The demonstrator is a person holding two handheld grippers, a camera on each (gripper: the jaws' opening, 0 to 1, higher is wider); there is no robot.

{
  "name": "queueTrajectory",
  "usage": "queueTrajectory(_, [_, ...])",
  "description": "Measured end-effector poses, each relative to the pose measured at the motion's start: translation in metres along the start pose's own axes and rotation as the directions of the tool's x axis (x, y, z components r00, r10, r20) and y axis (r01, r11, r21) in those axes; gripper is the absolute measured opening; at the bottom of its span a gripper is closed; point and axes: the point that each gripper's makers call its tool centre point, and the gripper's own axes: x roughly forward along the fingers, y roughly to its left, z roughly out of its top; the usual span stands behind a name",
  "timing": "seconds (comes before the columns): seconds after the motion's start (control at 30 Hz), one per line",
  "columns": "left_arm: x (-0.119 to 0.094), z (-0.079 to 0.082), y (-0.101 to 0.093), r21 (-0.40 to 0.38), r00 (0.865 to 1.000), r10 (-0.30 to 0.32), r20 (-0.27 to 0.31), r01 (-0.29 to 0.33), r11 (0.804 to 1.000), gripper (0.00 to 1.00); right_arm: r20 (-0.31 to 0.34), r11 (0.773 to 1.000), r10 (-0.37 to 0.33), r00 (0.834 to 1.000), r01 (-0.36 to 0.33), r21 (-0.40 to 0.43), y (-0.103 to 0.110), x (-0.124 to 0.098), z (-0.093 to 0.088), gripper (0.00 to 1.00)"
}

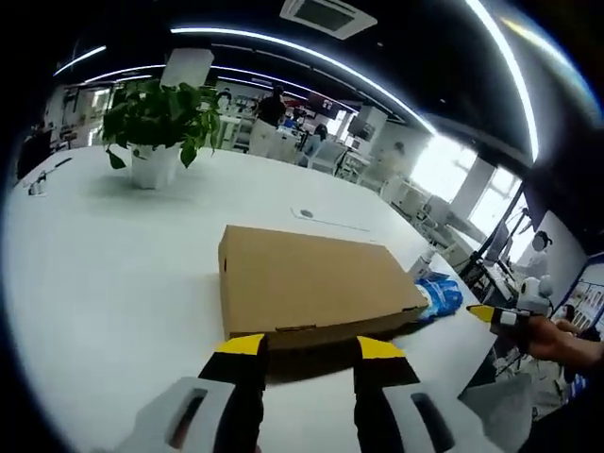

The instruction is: Operate the shoe box by opening the lid, removing the specified soft item, and placing it in the target area until the item is outside and the box remains undamaged.

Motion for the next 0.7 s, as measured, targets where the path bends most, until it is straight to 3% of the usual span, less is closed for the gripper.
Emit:
queueTrajectory(0.27, [-0.008,-0.016,-0.019,0.018,1.000,-0.017,-0.013,0.017,1.000,0.36,0.017,1.000,-0.019,1.000,0.019,0.006,-0.008,-0.022,-0.009,0.36])
queueTrajectory(0.47, [-0.010,-0.029,-0.020,0.041,0.999,-0.023,-0.037,0.025,0.999,0.37,0.009,0.999,-0.017,1.000,0.017,-0.034,-0.002,-0.031,-0.023,0.36])
queueTrajectory(0.7, [-0.017,-0.048,-0.024,0.107,0.997,-0.019,-0.077,0.027,0.994,0.38,-0.045,0.985,0.015,0.999,-0.023,-0.174,0.011,-0.038,-0.036,0.41])
